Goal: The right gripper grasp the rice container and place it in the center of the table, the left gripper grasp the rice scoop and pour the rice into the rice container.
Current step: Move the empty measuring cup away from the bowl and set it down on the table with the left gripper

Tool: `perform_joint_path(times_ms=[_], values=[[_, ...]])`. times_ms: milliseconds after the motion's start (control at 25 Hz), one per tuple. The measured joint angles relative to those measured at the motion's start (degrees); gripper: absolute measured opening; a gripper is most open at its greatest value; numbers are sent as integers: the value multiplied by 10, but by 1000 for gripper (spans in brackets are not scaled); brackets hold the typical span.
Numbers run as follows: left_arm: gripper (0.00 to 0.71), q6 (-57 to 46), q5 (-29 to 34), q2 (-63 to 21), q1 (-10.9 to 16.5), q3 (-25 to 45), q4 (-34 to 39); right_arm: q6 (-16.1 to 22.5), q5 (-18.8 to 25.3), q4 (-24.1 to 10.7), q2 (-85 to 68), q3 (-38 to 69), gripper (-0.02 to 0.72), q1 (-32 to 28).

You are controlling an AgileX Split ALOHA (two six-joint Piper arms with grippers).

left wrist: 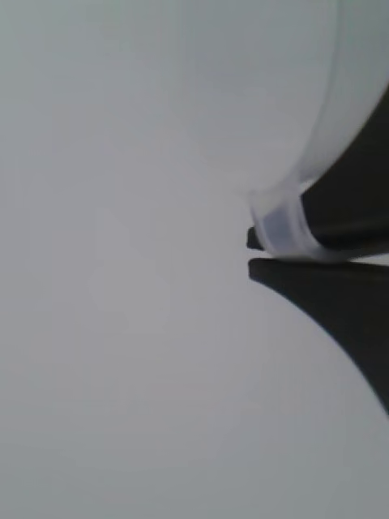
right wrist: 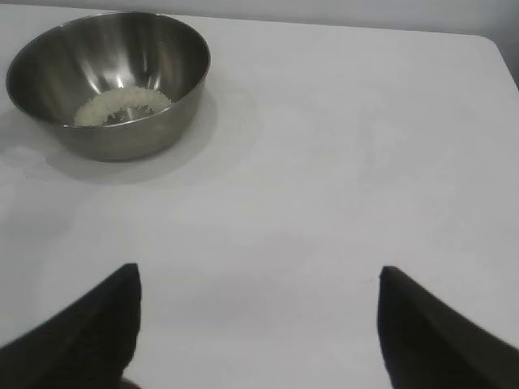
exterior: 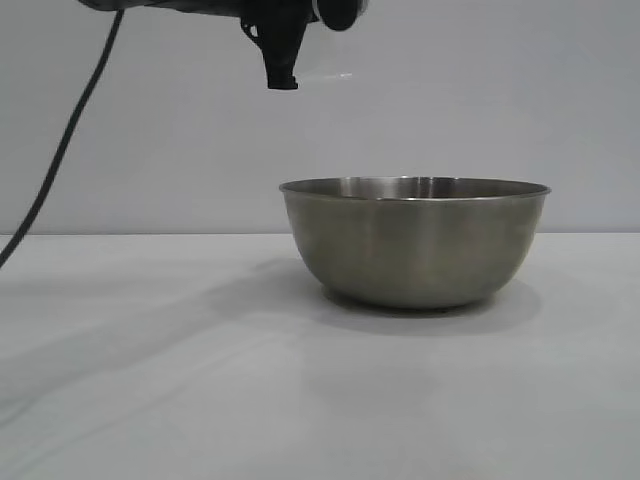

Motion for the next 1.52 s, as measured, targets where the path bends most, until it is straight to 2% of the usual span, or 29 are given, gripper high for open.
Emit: perform_joint_path(times_ms=[240, 360, 600, 720, 880, 1320, 1520], values=[[0, -159, 61, 0, 31, 0, -26, 0, 0, 0, 0, 0, 545, 0], [0, -230, 91, 0, 47, 0, -73, 0, 0, 0, 0, 0, 545, 0], [0, -315, 108, -1, 49, 1, -134, 0, 0, 0, 0, 0, 545, 0], [0, -350, 135, -1, 49, 9, -137, 0, 0, 0, 0, 0, 545, 0], [0, -392, 142, -1, 49, 36, -137, 0, 0, 0, 0, 0, 545, 0], [0, -488, 67, -1, 49, 134, -134, 0, 0, 0, 0, 0, 545, 0], [0, -557, -9, 28, 49, 169, -121, 0, 0, 0, 0, 0, 545, 0]])
